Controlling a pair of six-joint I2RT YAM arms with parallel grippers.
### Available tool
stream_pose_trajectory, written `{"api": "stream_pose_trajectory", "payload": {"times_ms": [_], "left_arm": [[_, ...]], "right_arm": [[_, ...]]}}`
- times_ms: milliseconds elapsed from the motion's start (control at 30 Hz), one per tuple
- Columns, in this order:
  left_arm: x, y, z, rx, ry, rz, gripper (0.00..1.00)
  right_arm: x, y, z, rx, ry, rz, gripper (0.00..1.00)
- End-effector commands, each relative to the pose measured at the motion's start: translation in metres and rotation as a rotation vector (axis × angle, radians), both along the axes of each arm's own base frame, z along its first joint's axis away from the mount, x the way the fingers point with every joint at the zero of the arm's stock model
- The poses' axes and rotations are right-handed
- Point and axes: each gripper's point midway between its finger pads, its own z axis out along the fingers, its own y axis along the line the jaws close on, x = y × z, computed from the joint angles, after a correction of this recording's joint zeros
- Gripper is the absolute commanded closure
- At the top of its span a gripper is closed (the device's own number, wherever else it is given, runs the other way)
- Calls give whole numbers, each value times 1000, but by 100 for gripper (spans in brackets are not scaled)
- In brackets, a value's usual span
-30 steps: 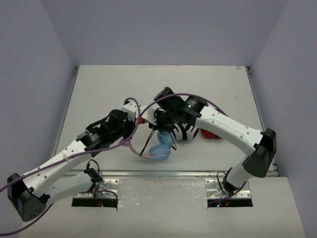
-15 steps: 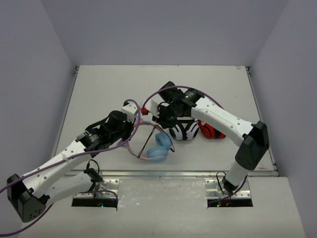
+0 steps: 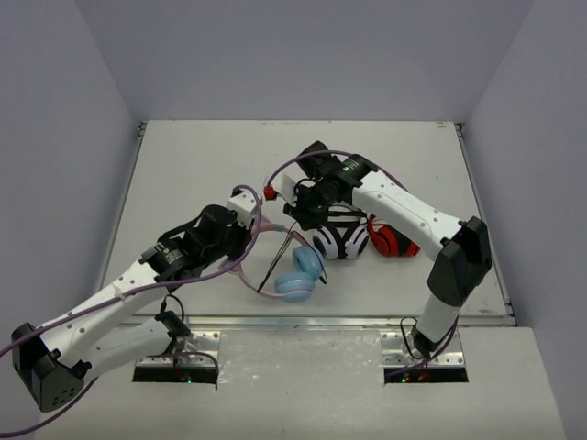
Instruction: Wrap the headphones
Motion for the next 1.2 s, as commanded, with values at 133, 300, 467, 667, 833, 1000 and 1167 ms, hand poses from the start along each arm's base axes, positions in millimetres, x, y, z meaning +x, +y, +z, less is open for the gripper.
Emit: {"api": "stream_pose_trajectory", "payload": {"times_ms": [133, 300, 467, 667, 833, 1000, 1167], "left_arm": [[8, -19, 39, -123, -107, -35, 100], [15, -12, 52, -133, -151, 5, 100], [23, -8, 75, -164, -209, 30, 100], [21, -20, 79, -188, -211, -49, 100], [21, -24, 83, -219, -206, -83, 100], [22, -30, 87, -236, -194, -113, 100], [24, -43, 78, -242, -143, -205, 99]], "right_arm": [[24, 8, 12, 41, -57, -31, 77], [27, 1, 10, 33, -57, -54, 75], [32, -5, 8, 19, -81, -85, 68], [35, -9, 4, 16, -97, -103, 62], [41, -16, 3, 13, -101, -139, 49], [49, -35, -4, 37, -78, -236, 48], [65, -55, -2, 113, -28, -374, 25]]}}
